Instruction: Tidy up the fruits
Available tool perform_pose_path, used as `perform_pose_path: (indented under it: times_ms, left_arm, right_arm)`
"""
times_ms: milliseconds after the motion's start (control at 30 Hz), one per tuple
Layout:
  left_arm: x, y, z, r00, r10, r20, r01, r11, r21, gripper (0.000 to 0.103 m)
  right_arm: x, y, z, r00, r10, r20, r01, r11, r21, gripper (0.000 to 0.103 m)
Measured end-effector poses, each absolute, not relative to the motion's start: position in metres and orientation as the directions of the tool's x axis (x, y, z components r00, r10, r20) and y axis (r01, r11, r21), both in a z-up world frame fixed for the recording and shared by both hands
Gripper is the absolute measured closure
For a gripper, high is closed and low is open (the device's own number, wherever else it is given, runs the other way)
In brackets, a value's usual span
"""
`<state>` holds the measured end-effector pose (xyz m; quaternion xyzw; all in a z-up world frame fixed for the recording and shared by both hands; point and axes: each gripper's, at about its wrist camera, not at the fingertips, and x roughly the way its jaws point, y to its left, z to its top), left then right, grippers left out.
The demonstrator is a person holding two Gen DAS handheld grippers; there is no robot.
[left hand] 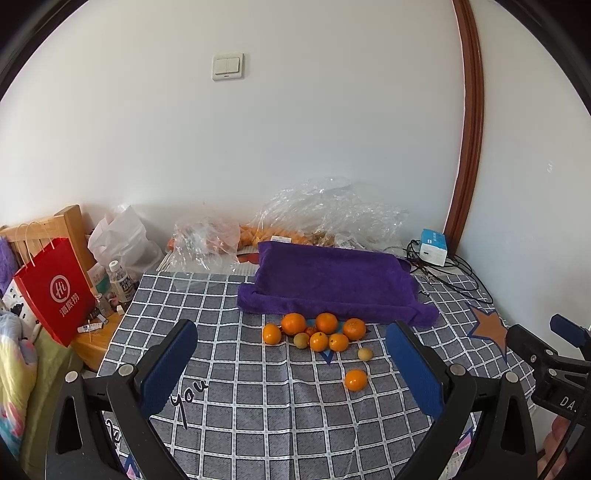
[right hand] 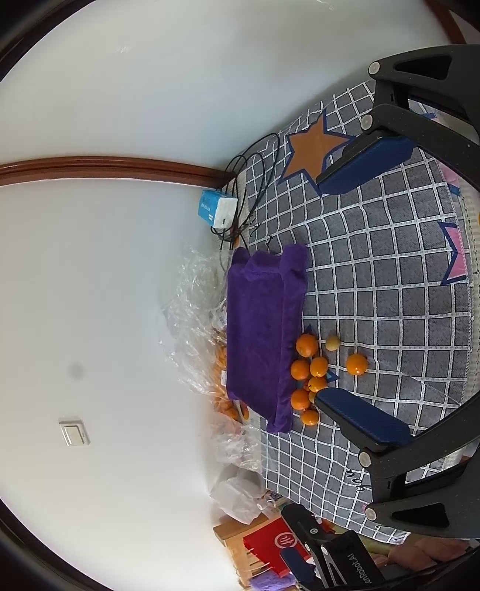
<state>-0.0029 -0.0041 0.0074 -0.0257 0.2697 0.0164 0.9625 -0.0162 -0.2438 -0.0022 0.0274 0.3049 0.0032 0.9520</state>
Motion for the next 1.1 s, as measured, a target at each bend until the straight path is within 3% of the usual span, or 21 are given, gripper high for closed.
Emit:
perform_pose_path:
  times_ms: [900,1100]
  left_arm:
    - [0.014,0.000,0.000,0.840,0.032,-0.541,-0.052,0.998,-0.022,0.000]
    - [0.021,0.010,-0.004,0.841,0.041,-0.539,-0.065,0.998,-0.026,0.000]
  right_arm:
    - [-0.012,-0.241,0.000,0.843,0.066,-0.534,-0.014,0.995,0.100,0.000]
    - [-0.006,-0.234,-0.005,0.847,0.042,-0.529,-0.021,0.999,0.047,0.000]
